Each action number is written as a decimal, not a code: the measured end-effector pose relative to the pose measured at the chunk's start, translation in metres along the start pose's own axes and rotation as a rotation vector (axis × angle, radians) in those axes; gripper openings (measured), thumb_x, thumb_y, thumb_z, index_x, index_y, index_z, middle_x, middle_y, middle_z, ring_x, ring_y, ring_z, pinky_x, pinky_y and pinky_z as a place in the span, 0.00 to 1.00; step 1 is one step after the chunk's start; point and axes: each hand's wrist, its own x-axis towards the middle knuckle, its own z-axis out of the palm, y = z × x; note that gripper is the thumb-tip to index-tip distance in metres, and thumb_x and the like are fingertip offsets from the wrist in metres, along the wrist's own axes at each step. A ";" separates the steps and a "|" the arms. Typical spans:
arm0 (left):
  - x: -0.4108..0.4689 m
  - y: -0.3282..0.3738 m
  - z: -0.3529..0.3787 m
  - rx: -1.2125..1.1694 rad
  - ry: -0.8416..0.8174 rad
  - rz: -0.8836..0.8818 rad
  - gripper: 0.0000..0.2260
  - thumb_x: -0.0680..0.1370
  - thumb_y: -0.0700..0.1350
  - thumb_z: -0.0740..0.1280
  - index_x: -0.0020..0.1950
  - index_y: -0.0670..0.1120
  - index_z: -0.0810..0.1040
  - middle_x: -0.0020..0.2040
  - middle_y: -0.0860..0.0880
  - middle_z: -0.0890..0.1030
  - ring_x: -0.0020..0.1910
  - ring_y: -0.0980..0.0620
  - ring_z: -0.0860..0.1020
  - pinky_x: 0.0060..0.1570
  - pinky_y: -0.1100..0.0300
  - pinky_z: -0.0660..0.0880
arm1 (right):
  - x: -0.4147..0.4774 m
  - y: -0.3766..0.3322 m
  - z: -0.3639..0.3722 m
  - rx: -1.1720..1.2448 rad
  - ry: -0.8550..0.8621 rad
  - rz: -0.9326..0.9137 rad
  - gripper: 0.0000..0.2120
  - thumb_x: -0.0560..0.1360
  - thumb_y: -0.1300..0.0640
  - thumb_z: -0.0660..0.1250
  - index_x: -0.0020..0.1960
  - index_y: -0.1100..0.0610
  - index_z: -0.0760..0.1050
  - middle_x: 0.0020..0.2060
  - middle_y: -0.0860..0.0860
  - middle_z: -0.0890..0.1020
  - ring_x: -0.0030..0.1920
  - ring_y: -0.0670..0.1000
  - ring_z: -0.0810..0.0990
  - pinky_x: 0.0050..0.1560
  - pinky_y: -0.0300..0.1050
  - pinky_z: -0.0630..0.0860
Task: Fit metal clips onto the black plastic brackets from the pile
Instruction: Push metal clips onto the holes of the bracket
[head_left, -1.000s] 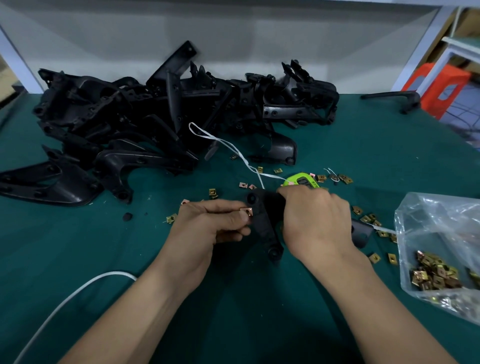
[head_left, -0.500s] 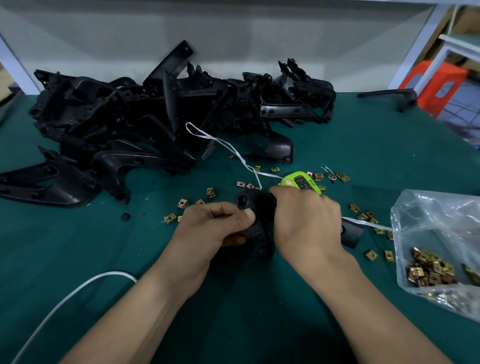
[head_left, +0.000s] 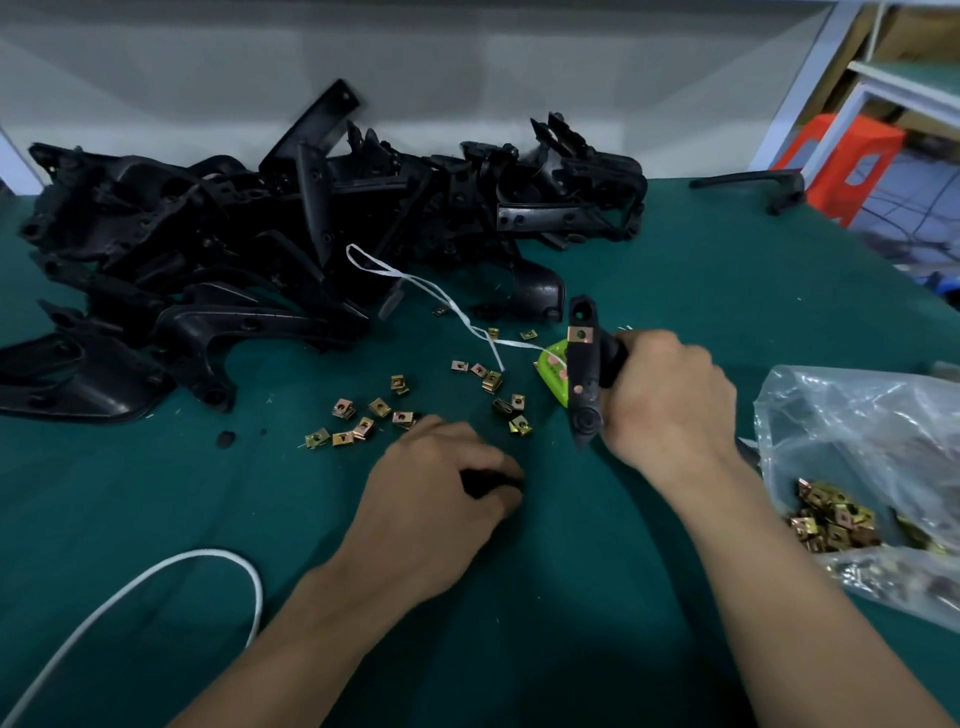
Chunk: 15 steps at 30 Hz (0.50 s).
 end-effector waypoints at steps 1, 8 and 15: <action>0.001 -0.002 0.000 0.000 0.039 -0.016 0.05 0.71 0.49 0.78 0.45 0.58 0.87 0.41 0.61 0.80 0.49 0.58 0.73 0.52 0.58 0.72 | 0.000 0.000 0.001 -0.012 -0.001 -0.005 0.07 0.68 0.50 0.69 0.37 0.48 0.70 0.29 0.48 0.64 0.35 0.60 0.68 0.40 0.48 0.66; 0.007 -0.015 -0.007 0.171 0.300 -0.060 0.10 0.72 0.42 0.76 0.50 0.54 0.87 0.47 0.57 0.83 0.46 0.61 0.66 0.50 0.67 0.63 | -0.007 -0.011 -0.001 0.055 -0.135 -0.149 0.09 0.68 0.49 0.71 0.48 0.48 0.79 0.33 0.51 0.71 0.41 0.64 0.76 0.40 0.49 0.70; 0.006 -0.012 -0.006 0.258 0.283 -0.027 0.17 0.69 0.44 0.78 0.58 0.51 0.86 0.50 0.55 0.86 0.51 0.51 0.74 0.55 0.61 0.67 | -0.024 -0.029 0.013 0.027 -0.223 -0.211 0.06 0.69 0.53 0.70 0.44 0.53 0.76 0.31 0.49 0.69 0.35 0.60 0.68 0.39 0.47 0.65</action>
